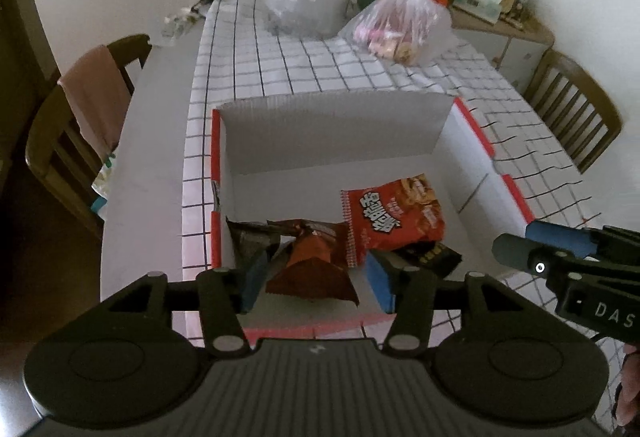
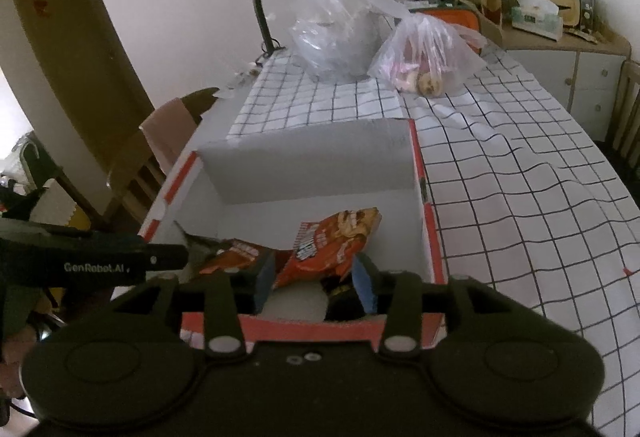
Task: Organize snacks
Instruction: 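Open both tools to drop the bags into the box, withdraw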
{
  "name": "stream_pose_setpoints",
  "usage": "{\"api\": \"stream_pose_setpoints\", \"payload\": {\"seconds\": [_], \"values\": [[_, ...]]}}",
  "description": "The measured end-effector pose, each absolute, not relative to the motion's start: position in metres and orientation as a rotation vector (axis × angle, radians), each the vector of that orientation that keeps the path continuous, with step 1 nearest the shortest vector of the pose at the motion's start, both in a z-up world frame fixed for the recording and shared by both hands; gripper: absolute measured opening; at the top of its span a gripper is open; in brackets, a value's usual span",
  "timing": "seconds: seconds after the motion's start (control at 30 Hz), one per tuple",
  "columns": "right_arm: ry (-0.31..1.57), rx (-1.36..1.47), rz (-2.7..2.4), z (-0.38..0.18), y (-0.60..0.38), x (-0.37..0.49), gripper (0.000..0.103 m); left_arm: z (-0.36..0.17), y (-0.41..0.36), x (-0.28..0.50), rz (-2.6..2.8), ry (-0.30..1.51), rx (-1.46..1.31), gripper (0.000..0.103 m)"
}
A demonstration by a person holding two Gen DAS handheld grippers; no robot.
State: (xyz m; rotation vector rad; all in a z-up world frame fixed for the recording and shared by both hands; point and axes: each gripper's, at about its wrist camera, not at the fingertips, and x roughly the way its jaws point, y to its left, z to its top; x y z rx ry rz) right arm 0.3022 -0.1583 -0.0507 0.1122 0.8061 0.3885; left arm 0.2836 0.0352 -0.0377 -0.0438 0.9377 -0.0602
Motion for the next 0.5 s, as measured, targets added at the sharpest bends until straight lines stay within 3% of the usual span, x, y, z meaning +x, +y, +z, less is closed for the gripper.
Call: {"api": "stream_pose_setpoints", "payload": {"seconds": [0.17, 0.5], "values": [[0.776, 0.109, 0.420, -0.038, -0.157, 0.277, 0.059, -0.023, 0.040, 0.256, -0.071, 0.895, -0.053, 0.058], [0.739, 0.081, 0.462, -0.024, -0.154, 0.226, 0.076, -0.014, 0.052, 0.204, -0.081, 0.845, -0.075, 0.067]]}}
